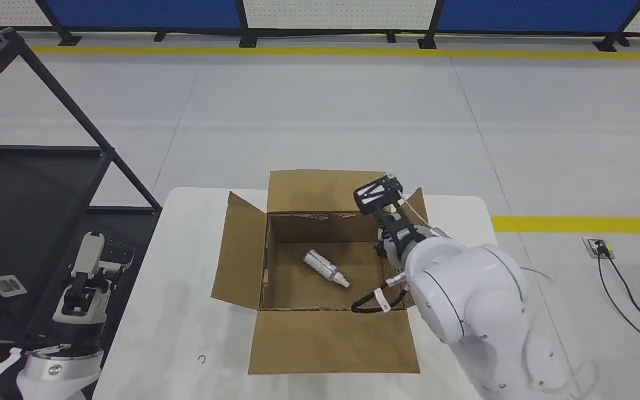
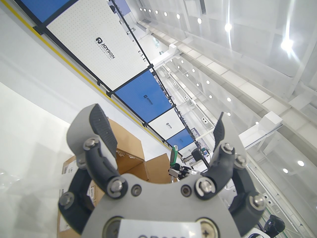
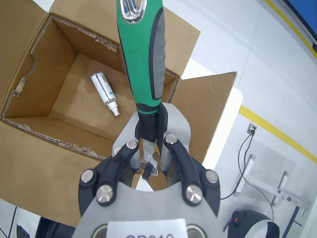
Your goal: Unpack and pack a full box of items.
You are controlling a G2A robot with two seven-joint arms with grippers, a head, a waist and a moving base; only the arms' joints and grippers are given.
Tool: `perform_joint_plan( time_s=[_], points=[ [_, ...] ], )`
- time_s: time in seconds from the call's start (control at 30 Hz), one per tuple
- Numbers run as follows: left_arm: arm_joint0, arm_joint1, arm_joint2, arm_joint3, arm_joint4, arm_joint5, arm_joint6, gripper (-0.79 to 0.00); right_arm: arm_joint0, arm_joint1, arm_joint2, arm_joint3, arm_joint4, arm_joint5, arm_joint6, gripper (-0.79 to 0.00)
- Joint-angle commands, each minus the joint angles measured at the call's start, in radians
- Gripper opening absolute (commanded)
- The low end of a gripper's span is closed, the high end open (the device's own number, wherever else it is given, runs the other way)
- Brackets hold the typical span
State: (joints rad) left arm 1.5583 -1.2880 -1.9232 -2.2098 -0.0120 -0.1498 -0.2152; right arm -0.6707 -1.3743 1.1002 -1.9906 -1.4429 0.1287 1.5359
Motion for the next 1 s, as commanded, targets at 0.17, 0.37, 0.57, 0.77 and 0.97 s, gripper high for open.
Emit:
perform_joint_plan(
  time_s=[0.17,0.37,0.57,0.77,0.97],
  points=[
    [0.000,0.000,0.000,0.000,0.000,0.000,0.000,0.000,-0.094,0.023,0.153,-0.092,0.016,0.035,0.000,-0.785],
    [0.000,0.000,0.000,0.000,0.000,0.000,0.000,0.000,-0.177,0.042,0.270,-0.155,0.004,0.065,0.000,-0.785],
    [0.000,0.000,0.000,0.000,0.000,0.000,0.000,0.000,-0.251,0.057,0.375,-0.195,0.034,0.083,0.000,-0.785],
    [0.000,0.000,0.000,0.000,0.000,0.000,0.000,0.000,-0.283,0.071,0.457,-0.144,0.058,0.111,0.000,-0.785],
    [0.000,0.000,0.000,0.000,0.000,0.000,0.000,0.000,-0.283,0.083,0.511,-0.050,0.126,0.086,0.000,-0.785]
  ],
)
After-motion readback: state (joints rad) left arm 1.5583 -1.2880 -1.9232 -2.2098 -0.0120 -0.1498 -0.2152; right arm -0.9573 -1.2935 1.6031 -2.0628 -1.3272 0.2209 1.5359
